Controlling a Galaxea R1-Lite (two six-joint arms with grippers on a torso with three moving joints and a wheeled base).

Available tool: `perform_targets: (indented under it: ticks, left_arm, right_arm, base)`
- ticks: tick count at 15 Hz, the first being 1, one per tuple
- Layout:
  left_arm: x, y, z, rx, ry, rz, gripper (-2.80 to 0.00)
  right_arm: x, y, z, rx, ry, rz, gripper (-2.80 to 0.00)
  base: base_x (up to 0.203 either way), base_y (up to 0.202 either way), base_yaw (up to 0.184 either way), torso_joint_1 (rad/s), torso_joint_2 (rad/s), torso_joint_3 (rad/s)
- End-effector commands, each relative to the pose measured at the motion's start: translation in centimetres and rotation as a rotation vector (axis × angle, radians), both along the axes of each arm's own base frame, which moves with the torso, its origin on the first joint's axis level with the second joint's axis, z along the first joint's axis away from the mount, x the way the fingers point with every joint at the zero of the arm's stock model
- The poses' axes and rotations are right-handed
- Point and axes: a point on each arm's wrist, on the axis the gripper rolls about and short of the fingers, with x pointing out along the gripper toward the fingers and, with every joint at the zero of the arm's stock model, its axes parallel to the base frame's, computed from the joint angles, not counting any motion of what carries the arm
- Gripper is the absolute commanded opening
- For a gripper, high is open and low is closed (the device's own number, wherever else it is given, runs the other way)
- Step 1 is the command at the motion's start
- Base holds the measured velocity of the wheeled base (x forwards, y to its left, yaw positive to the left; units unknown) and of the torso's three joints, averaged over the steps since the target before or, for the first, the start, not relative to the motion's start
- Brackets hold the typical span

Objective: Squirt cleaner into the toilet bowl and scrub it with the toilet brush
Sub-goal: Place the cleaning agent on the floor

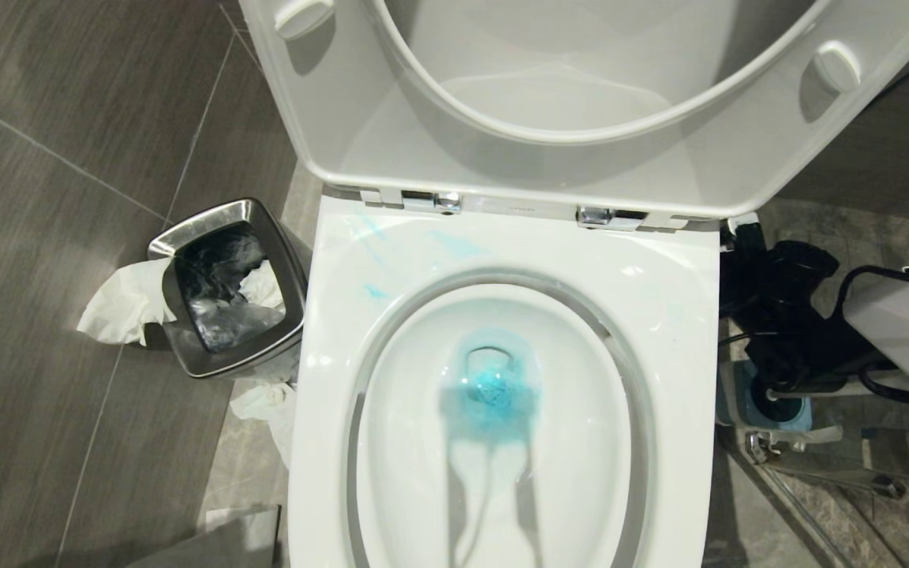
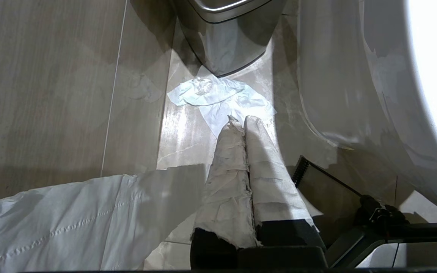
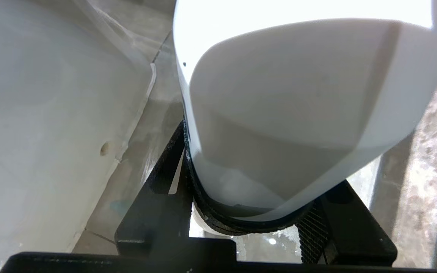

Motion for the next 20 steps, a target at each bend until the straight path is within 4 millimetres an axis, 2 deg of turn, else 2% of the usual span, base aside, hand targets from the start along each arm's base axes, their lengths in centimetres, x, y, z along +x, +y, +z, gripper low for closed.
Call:
perform_targets:
  ticks: [1, 7, 12, 20]
  left_arm:
    - [0.0, 0.0, -0.1, 0.0, 0.005, 0.0, -2.8]
    - [0.0, 0.0, -0.1, 0.0, 0.005, 0.0, -2.8]
    - [0.0, 0.0, -0.1, 0.0, 0.005, 0.0, -2.8]
    - [0.0, 0.0, 0.0, 0.0, 0.003, 0.0, -2.8]
  right_arm:
    - [0.8, 0.0, -1.1, -0.001, -0.002, 0.0, -2.8]
    - [2.1, 1.2, -3.5, -0.005, -0.053, 0.026, -2.8]
    - [2.3, 2.6, -4.5, -0.007, -0.045, 0.052, -2.8]
    - [2.5, 3.4, -4.3, -0.012, -0.053, 0.068, -2.8]
  base:
    - [0.0, 0.0, 0.0, 0.0, 0.0, 0.0]
    - [0.0, 0.0, 0.0, 0.0, 0.0, 0.0]
    - [0.0, 0.0, 0.0, 0.0, 0.0, 0.0]
    - [0.0, 0.0, 0.0, 0.0, 0.0, 0.0]
